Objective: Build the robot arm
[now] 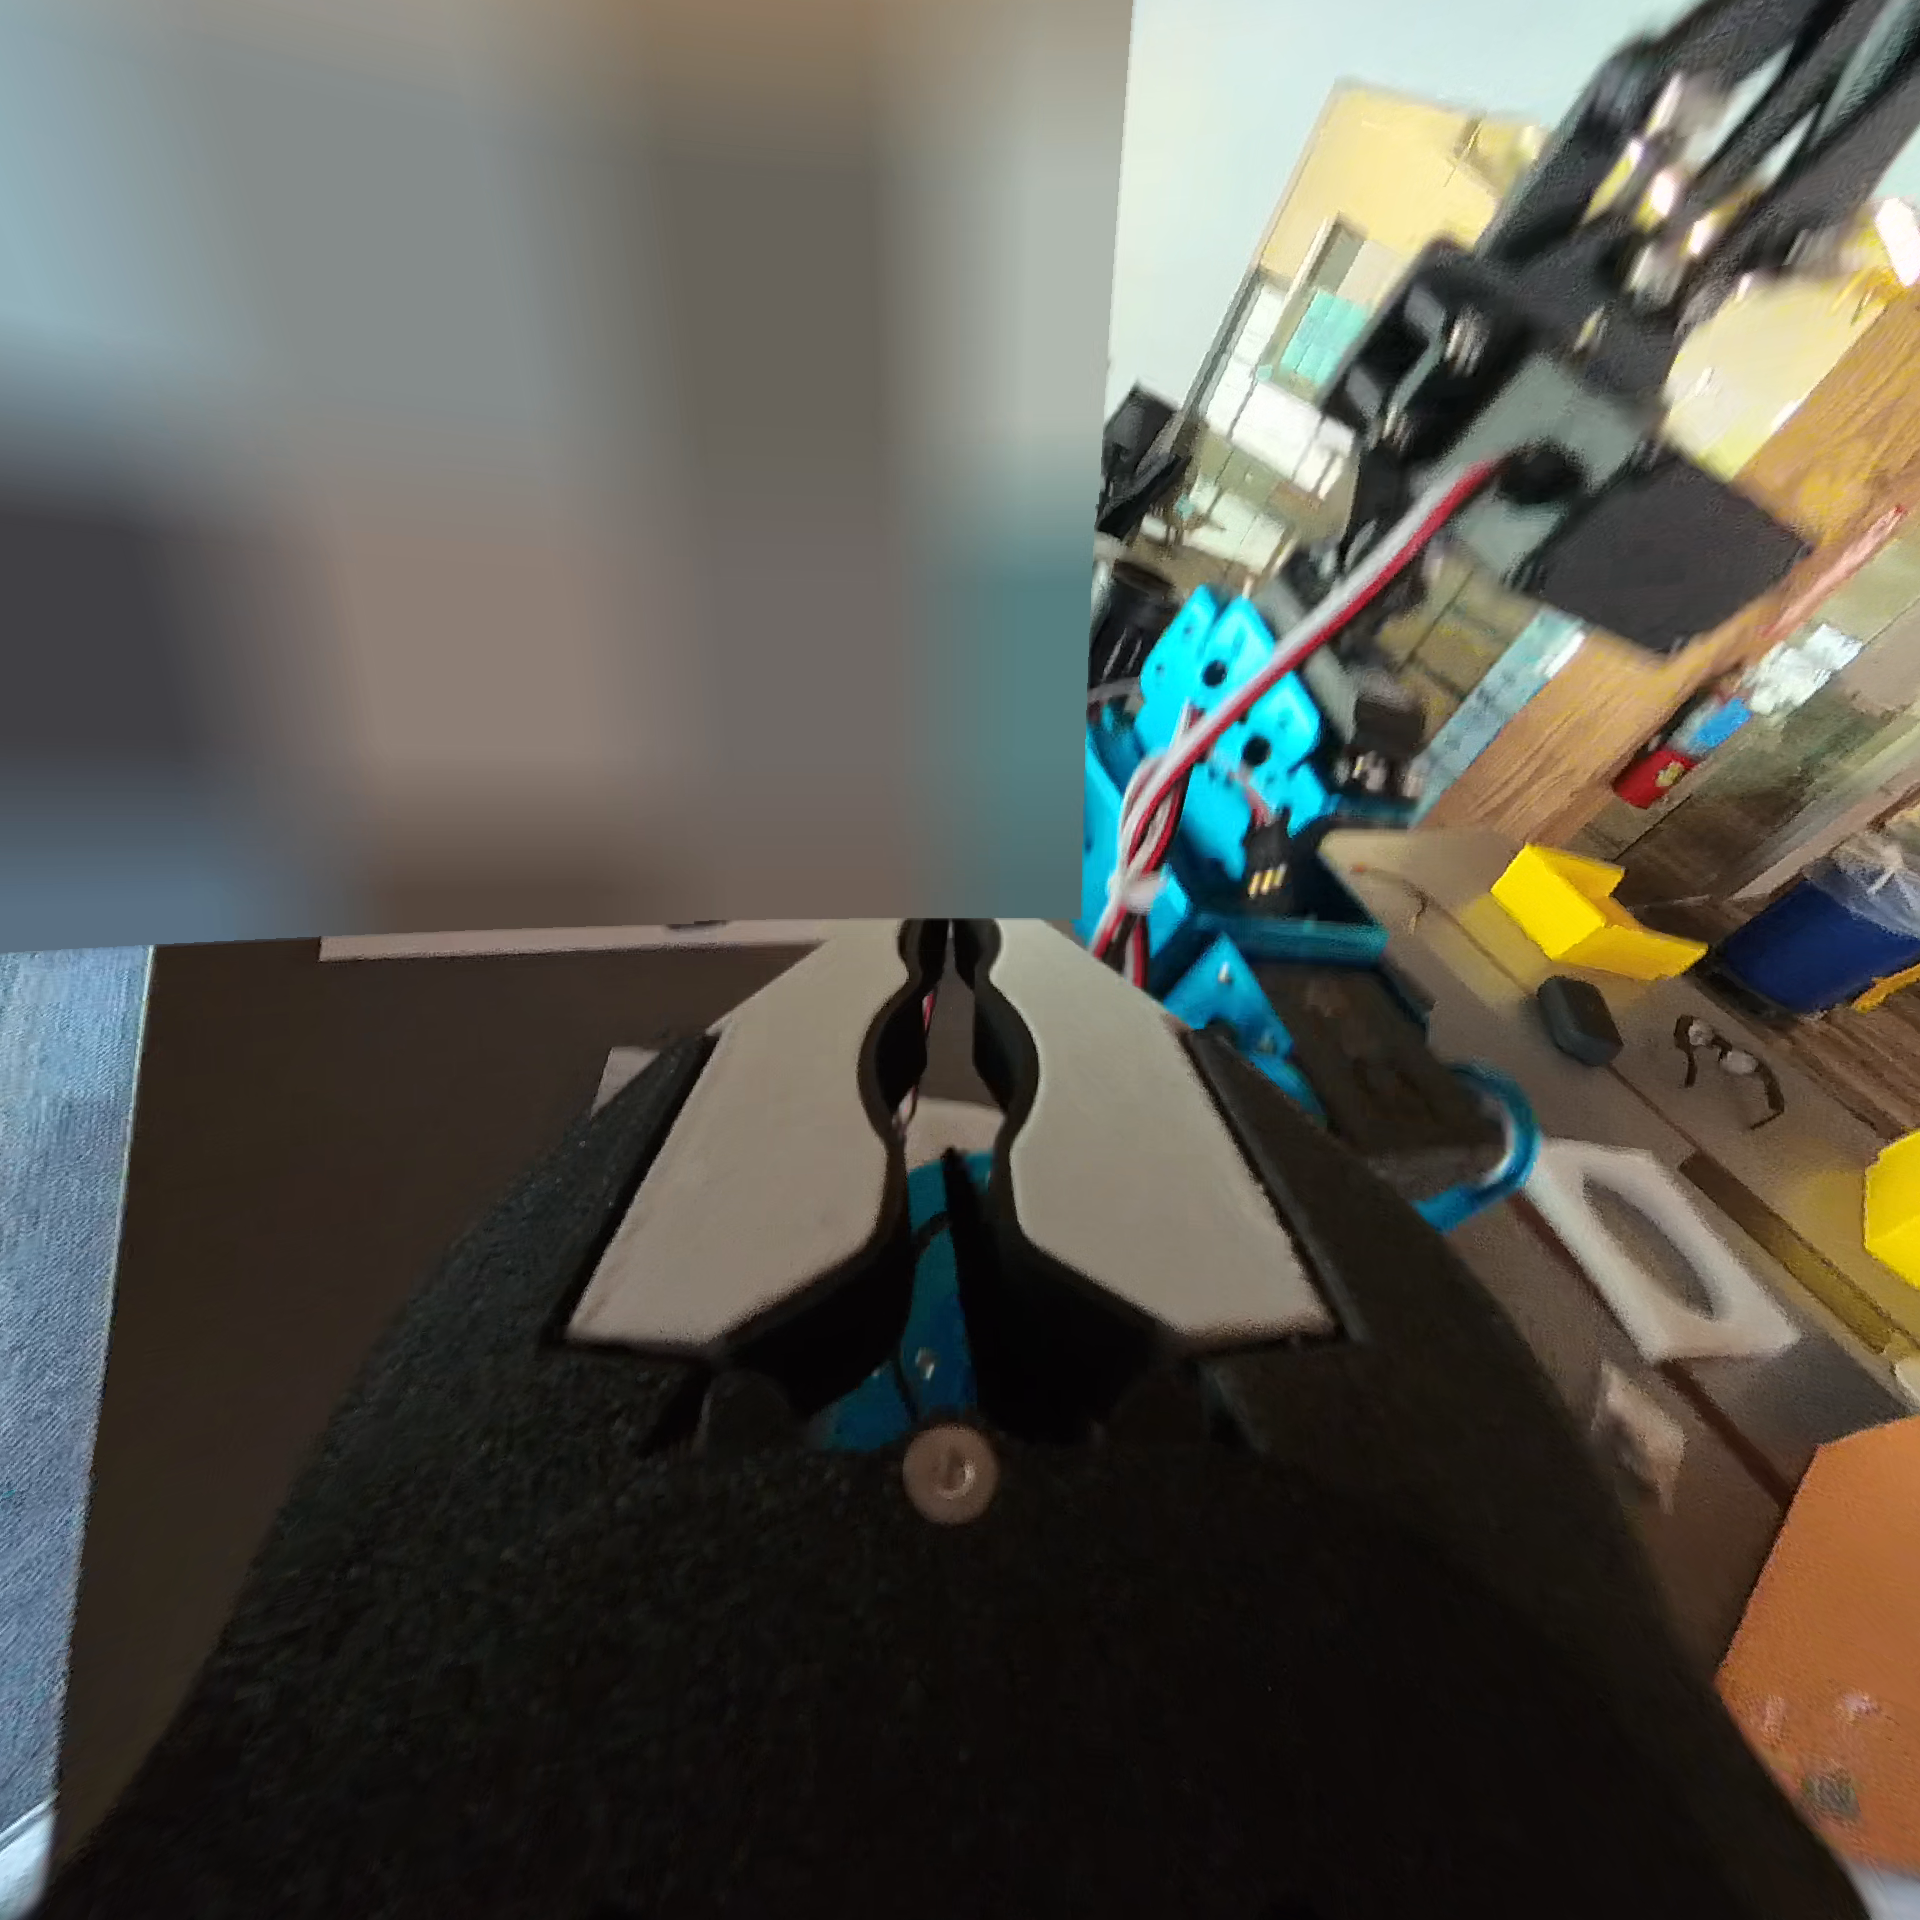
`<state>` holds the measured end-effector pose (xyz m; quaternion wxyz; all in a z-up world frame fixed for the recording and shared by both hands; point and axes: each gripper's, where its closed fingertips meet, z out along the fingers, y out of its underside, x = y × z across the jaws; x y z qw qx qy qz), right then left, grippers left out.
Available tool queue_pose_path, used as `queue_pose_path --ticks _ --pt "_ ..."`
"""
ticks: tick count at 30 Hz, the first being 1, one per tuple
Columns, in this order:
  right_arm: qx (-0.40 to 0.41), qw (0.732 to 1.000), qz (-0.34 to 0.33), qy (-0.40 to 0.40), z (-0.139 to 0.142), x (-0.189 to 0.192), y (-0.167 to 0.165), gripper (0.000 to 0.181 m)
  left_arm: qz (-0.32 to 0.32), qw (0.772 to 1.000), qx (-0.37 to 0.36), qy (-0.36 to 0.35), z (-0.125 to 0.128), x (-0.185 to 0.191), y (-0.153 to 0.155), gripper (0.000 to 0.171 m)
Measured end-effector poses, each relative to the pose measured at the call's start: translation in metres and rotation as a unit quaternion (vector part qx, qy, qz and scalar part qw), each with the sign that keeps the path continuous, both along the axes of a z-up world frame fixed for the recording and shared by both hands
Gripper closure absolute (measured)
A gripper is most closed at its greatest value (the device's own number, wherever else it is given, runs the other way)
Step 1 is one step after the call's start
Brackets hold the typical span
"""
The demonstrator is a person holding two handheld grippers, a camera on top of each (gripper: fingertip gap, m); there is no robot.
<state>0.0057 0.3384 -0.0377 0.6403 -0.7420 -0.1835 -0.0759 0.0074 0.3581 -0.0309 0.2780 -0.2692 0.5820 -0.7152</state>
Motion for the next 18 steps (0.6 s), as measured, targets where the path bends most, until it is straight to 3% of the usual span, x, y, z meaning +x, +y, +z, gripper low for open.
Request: queue_pose_path --ticks 1,4,6,9,12,18 --pt "-0.023 1.000 -0.010 0.004 -0.011 0.003 -0.005 0.181 0.008 1.000 -0.006 0.000 0.000 0.002 0.006 0.171" --pt "-0.091 0.995 -0.038 0.034 -0.050 0.005 -0.029 0.181 0.026 0.999 -0.018 -0.006 0.002 0.006 0.021 0.171" --pt "-0.136 0.985 -0.097 0.029 -0.077 0.021 -0.053 0.181 0.023 0.999 -0.027 -0.011 0.003 0.005 0.025 0.171" --pt "-0.222 0.966 -0.085 0.106 -0.124 0.008 -0.086 0.176 0.000 0.999 -0.038 -0.025 0.008 -0.001 0.025 0.171" --pt "-0.270 0.950 -0.114 0.107 -0.163 0.019 -0.098 0.174 -0.009 0.998 -0.042 -0.034 0.009 -0.004 0.026 0.169" --pt "-0.305 0.939 -0.081 0.135 -0.178 0.024 -0.085 0.163 -0.011 0.998 -0.053 -0.027 0.007 -0.003 0.030 0.168"
